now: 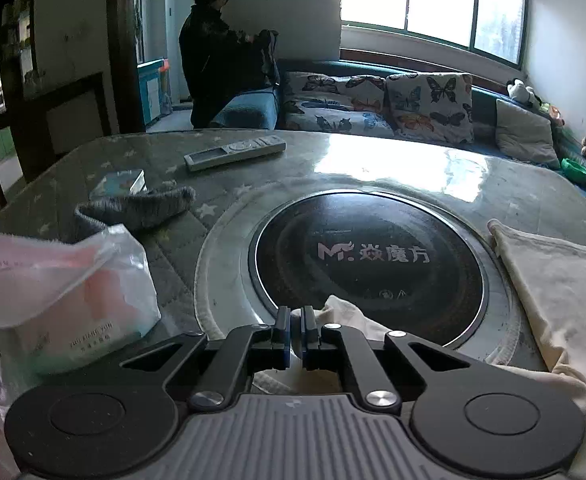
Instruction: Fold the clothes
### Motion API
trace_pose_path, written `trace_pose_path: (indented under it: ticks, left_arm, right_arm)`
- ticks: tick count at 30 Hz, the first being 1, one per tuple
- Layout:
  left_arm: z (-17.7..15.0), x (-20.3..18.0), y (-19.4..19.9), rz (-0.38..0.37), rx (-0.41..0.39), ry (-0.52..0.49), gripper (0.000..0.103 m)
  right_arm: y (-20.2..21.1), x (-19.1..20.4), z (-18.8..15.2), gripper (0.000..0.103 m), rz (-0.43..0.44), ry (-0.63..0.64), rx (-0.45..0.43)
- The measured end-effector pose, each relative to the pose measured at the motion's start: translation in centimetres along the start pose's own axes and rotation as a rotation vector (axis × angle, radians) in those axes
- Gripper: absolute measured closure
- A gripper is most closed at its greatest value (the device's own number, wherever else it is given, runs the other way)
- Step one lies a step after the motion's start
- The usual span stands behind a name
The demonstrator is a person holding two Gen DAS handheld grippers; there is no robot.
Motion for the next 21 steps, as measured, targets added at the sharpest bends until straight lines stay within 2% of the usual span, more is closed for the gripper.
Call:
trace_pose_path:
  ticks: [3,5,10,13,16,17,18,21]
  left_arm:
    - [0.1,0.1,0.1,-0.003,-0.003,0.005,0.098]
    - [0.4,0.1,0.2,-0.012,-0.011,0.014,0.098]
    - [0.9,-0.1,0.8,-0.021,-0.023,0.026,0.098]
    - [1.2,-0.2,1.2,-0.029,-0.029,0.037,0.098]
    - [1.5,-0.3,1.6,-0.04,-0.035,0.041,0.098]
    - [1.7,-0.3,1.7,-0.044,-0.038,0.042,0.098]
    - [1.8,-0.4,1.9,-0.048,-0.04,0.042,0.098]
    - [2.3,-0.8,2.6,-0.063,-0.056,0.036,0.098]
  right_arm:
    - [0.9,2.5,2.0,0.064,0.113,0.048,-0.053]
    - [1.2,5.0,3.5,0.065,0.182,0.136,-0.08]
    - [-0.3,9.6,5.5,0.069,0.28,0.3,-0.084]
    - [-1.8,12.0,5.9,0.071,0.301,0.386,-0.071]
    - [-3.4,13.7,5.9,0.079,0.282,0.433,-0.037]
    - [-3.9,14.0,5.9,0.088,0.274,0.439,-0.025]
    - [-4.3,14.1,5.8,0.092,0.268,0.434,-0.012]
    - [-4.3,13.9,5.8,0.1,0.267,0.415,-0.023]
Point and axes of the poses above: each gripper's, at about its wrist camera, not at the fingertips, and y roughly against the way its jaws point, x to its left, z to its top, the point moved 4 cm from there along -y, roughly the way its jaws point, and after that the axes turned 15 degrees about y, right-handed, at the moved point
